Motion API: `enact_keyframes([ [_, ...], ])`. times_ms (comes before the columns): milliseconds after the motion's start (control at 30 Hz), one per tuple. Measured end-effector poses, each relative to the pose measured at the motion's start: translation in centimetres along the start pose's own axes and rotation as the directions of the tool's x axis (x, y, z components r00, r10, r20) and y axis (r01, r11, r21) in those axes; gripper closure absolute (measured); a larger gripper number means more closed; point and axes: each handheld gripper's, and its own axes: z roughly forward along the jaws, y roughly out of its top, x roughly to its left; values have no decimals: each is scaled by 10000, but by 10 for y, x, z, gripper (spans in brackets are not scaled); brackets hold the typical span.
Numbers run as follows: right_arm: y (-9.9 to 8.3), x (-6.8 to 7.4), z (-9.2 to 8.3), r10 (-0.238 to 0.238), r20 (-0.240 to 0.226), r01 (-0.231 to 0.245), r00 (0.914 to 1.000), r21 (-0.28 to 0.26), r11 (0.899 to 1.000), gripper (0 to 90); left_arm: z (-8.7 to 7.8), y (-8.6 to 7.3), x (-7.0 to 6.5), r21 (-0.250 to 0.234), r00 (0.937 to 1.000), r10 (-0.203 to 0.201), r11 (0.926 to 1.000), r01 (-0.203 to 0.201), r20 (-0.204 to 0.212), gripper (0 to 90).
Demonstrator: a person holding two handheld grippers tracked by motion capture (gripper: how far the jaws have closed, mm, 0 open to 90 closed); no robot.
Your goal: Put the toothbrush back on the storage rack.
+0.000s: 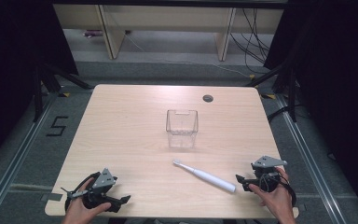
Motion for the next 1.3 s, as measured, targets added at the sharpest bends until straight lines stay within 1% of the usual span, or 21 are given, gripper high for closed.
enact_keyframes([
  [33, 0, -1, 1, -127, 57, 127, 9999, -31, 9999, 205, 0, 0, 0, 5, 10000, 5, 10000, -5, 0, 150],
  [133, -1, -1, 2, 31, 46, -32, 10000, 177, 9998, 207, 0, 0, 0, -8, 10000, 8, 10000, -8, -4, 150],
  [167, 0, -2, 2, -24, 64, 23, 10000, 191, 9998, 208, 0, 0, 0, -6, 10000, 18, 10000, -18, -3, 151],
  [200, 0, -4, 3, -319, 47, 318, 9995, 48, 9995, 209, -1, 0, 0, 48, 10000, 17, 10000, -17, -1, 151],
  [233, 1, -2, 1, 5, 32, -5, 10000, 176, 9998, 210, -1, 0, 0, 51, 10000, 17, 10000, -17, -2, 150],
  [300, 2, -3, 1, -232, 69, 231, 9997, 126, 9997, 216, 0, 0, -1, 41, 10000, -38, 10000, 38, 7, 150],
  [367, 4, -3, 0, -49, -34, 50, 10000, 267, 9996, 237, 0, 0, 0, 46, 10000, -46, 10000, 46, 10, 151],
  [433, 5, -5, 1, -287, -9, 287, 9996, 316, 9991, 236, 0, -1, -1, 6, 10000, -65, 10000, 64, 36, 150],
  [500, 8, -3, 1, -23, -220, 34, 9998, 492, 9988, 238, -1, 0, 0, 57, 9999, -80, 10000, 80, 65, 151],
  [567, 10, -4, 1, -305, -276, 317, 9992, 443, 9985, 239, -1, -1, -1, 36, 9999, -108, 9999, 108, 48, 151],
  [600, 11, 0, 1, 43, -379, -20, 9993, 588, 9983, 239, -1, -1, -1, 36, 9999, -108, 9999, 108, 48, 151],
  [767, 18, -1, 2, -687, -488, 709, 9964, 448, 9965, 239, -1, -1, 0, 2, 9998, -215, 9998, 215, -5, 150],
  [800, 18, 0, 2, -559, -502, 583, 9972, 471, 9972, 239, -1, -1, 0, 0, 9998, -202, 9998, 202, -4, 151],
  [833, 19, 0, 1, -702, -461, 722, 9965, 429, 9965, 239, 0, -1, 0, 74, 9999, -144, 9999, 144, -58, 150],
  [867, 20, 1, 1, -656, -577, 683, 9962, 463, 9966, 239, -1, -1, 0, 101, 9999, -114, 9999, 114, 33, 150],
  [967, 24, 2, -1, -644, -639, 673, 9959, 448, 9967, 239, -1, -1, 0, 52, 9998, -200, 9998, 200, -66, 150],
  [1033, 27, 3, -1, -809, -698, 838, 9943, 409, 9956, 239, -1, -1, 0, 79, 9998, -188, 9998, 188, -78, 150],
  [1067, 28, 6, -2, -643, -702, 676, 9955, 455, 9967, 239, -1, -1, 0, 84, 9998, -185, 9998, 185, -69, 150],
  [1167, 35, 5, -2, -972, -700, 1002, 9928, 402, 9942, 239, 0, -2, 0, 126, 9998, -183, 9998, 184, -66, 151],
  [1233, 37, 6, -2, -987, -755, 1015, 9923, 351, 9942, 239, 0, -1, 1, 131, 9999, -136, 9998, 137, -66, 150],
  [1300, 43, 8, -1, -1307, -846, 1343, 9878, 380, 9902, 237, 0, -1, 0, 132, 9999, -127, 9998, 128, -47, 151],
])
